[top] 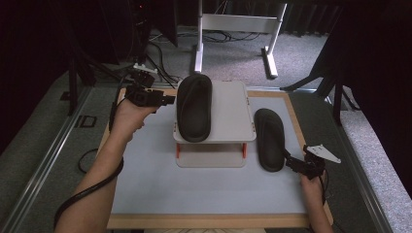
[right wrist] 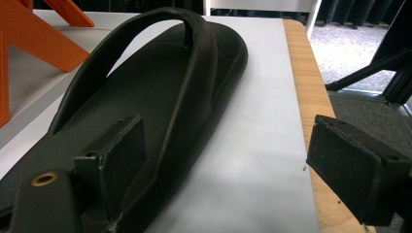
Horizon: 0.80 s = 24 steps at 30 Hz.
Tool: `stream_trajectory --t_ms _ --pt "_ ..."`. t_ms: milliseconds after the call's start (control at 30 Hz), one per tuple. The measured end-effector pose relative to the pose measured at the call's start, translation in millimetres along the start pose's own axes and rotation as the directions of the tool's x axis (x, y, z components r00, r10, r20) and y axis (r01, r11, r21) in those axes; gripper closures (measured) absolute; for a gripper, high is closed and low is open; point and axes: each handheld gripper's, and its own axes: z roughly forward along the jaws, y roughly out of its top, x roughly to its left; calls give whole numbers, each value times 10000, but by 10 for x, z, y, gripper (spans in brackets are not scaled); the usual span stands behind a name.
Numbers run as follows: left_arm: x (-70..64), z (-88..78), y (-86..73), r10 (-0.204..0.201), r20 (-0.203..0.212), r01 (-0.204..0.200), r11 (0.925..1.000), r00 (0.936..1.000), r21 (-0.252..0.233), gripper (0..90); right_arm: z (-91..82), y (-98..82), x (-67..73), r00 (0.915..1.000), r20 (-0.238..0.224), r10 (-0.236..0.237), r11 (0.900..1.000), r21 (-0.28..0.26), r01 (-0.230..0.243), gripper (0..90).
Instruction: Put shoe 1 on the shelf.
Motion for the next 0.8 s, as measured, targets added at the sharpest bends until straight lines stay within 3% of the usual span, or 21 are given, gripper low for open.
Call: stream_trajectory --t_ms 300,367,433,533,667,800 --pt "120 -75 -289 -270 22 270 9990 9996 -369 416 1 0 -1 10000 5 -25 10000 -1 25 133" --pt "151 -72 -400 -334 231 347 9977 9992 -584 384 1 0 -1 10000 0 -26 10000 3 26 134" --pt "183 -55 -508 -367 37 369 9978 9993 -559 381 2 0 0 10000 9 -16 10000 6 16 133" --pt "260 -34 -660 -600 75 603 9960 9982 -656 362 3 0 3 10000 23 -62 10000 24 62 134" --pt "302 -11 -792 -537 -199 523 9964 9984 -672 289 4 1 -1 10000 15 -24 10000 27 24 134" --pt "346 -7 -897 -751 -200 731 9935 9970 -873 289 5 1 -3 10000 11 -33 10000 32 33 134"
